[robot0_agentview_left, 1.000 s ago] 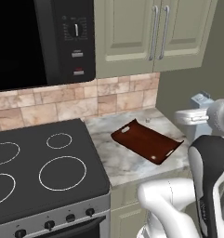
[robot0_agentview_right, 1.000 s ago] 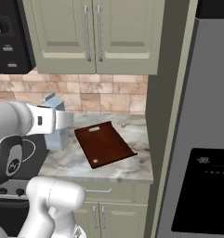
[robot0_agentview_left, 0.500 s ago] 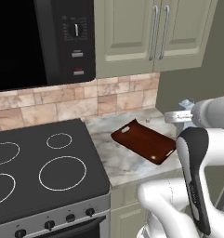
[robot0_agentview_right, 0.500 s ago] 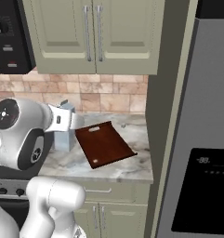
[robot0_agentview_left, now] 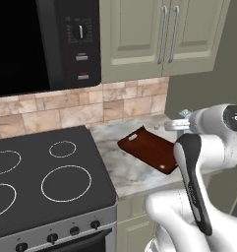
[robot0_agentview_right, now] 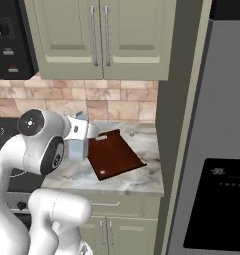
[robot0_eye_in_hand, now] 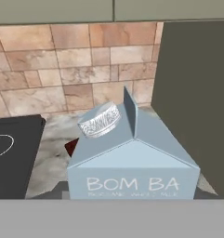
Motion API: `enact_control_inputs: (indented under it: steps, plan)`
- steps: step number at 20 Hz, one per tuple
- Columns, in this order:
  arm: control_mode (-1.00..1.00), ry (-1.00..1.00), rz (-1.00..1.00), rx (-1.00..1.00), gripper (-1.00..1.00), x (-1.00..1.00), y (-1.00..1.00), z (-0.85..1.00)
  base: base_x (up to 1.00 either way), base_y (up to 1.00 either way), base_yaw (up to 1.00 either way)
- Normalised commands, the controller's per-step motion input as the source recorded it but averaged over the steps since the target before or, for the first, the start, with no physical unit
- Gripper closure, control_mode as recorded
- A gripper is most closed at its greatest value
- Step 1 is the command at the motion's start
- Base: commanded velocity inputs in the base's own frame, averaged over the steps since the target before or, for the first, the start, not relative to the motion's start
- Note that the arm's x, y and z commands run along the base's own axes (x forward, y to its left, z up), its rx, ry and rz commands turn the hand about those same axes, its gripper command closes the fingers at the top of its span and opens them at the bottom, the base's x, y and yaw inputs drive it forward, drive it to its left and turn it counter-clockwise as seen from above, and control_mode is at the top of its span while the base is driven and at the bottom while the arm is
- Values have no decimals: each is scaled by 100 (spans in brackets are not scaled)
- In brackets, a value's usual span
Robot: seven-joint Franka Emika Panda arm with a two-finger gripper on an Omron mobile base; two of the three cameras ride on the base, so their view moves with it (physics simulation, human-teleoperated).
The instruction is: Take out the milk from the fridge and place it on the tray on the counter. Then take the sugar cube near the tray and place it in the tray.
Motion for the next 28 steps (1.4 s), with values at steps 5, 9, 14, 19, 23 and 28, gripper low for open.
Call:
enact_control_inputs:
  steps: [5,9,14,19,23,28]
  plan:
    - [-100,-7,0,0,100,47,0,-40,0,0,0]
    - [-100,-9,0,0,100,20,-21,-31,0,0,0]
    - [-100,-8,0,0,100,29,-17,-33,0,0,0]
    - [-100,0,0,0,100,30,3,-28,0,0,0]
    - [-100,0,-1,0,100,34,13,-33,0,0,0]
    - [-100,0,0,1,100,30,33,-14,0,0,0]
